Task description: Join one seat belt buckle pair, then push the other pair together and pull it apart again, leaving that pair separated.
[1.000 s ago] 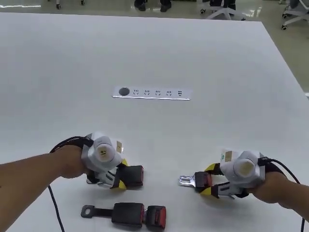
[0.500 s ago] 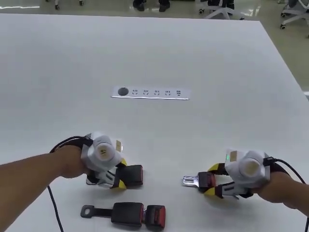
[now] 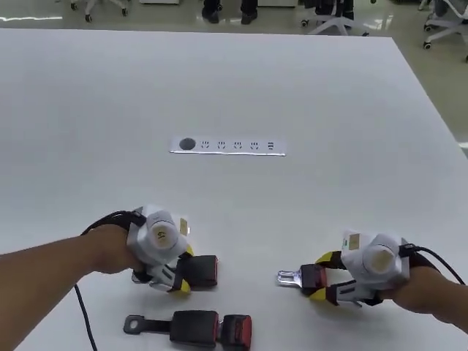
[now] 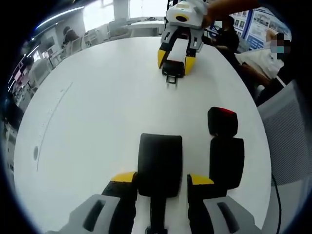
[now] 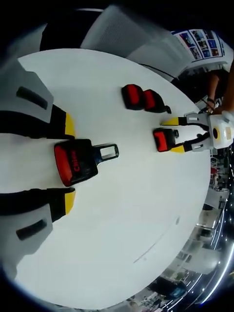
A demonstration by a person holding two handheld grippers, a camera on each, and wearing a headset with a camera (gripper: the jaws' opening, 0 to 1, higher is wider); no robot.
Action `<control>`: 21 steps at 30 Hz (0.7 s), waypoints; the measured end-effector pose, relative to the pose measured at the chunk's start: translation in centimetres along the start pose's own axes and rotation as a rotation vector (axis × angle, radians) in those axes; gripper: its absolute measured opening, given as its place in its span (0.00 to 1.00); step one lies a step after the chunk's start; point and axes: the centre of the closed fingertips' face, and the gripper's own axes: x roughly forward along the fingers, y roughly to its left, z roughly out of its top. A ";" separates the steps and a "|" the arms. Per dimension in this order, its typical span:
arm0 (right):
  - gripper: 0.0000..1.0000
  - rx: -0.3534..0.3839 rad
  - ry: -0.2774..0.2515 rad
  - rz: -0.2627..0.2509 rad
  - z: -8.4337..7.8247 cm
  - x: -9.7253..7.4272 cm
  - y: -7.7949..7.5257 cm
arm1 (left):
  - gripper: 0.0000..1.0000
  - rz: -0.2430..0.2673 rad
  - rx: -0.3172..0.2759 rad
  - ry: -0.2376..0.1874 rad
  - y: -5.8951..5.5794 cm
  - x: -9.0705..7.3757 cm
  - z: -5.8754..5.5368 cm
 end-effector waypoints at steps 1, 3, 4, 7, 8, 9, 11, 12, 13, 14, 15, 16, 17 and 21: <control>0.49 0.026 -0.013 -0.008 0.2 0.0 0.0 | 0.49 0.002 -0.001 -0.002 0.0 -0.1 0.0; 0.60 0.100 -0.053 -0.020 0.6 -0.2 -0.3 | 0.55 0.006 -0.058 -0.030 -0.4 -0.8 0.4; 0.60 0.133 -0.072 -0.051 0.9 -0.6 -0.8 | 0.58 0.016 -0.070 -0.036 -0.4 -1.1 0.5; 0.60 0.204 -0.107 -0.116 0.9 -0.9 -2.1 | 0.64 0.056 -0.109 -0.080 0.1 -1.5 0.5; 0.62 0.224 -0.119 -0.142 1.1 -1.2 -2.2 | 0.65 0.061 -0.121 -0.087 0.1 -1.5 0.6; 0.63 0.234 -0.126 -0.158 1.2 -1.4 -2.2 | 0.66 0.083 -0.144 -0.106 0.1 -2.2 1.1; 0.64 0.252 -0.142 -0.185 1.4 -1.8 -2.3 | 0.71 0.121 -0.184 -0.137 0.6 -2.5 1.3; 0.64 0.265 -0.152 -0.207 1.4 -1.9 -2.5 | 0.73 0.134 -0.199 -0.149 0.8 -2.6 1.3; 0.64 0.270 -0.157 -0.222 1.4 -2.0 -2.5 | 0.75 0.154 -0.218 -0.160 1.1 -2.9 1.4; 0.65 0.280 -0.167 -0.247 1.6 -2.4 -2.6 | 0.76 0.181 -0.243 -0.172 1.4 -3.2 1.5; 0.65 0.301 -0.182 -0.267 1.8 -2.6 -2.7 | 0.77 0.199 -0.260 -0.188 1.6 -3.5 1.6; 0.66 0.326 -0.193 -0.285 1.8 -2.8 -3.0 | 0.77 0.215 -0.280 -0.215 1.8 -3.9 1.9; 0.66 0.351 -0.207 -0.313 1.9 -3.1 -3.4 | 0.77 0.221 -0.289 -0.225 1.8 -4.2 2.1; 0.67 0.360 -0.243 -0.353 2.5 -3.8 -2.9 | 0.81 0.266 -0.368 -0.303 1.7 -5.6 3.1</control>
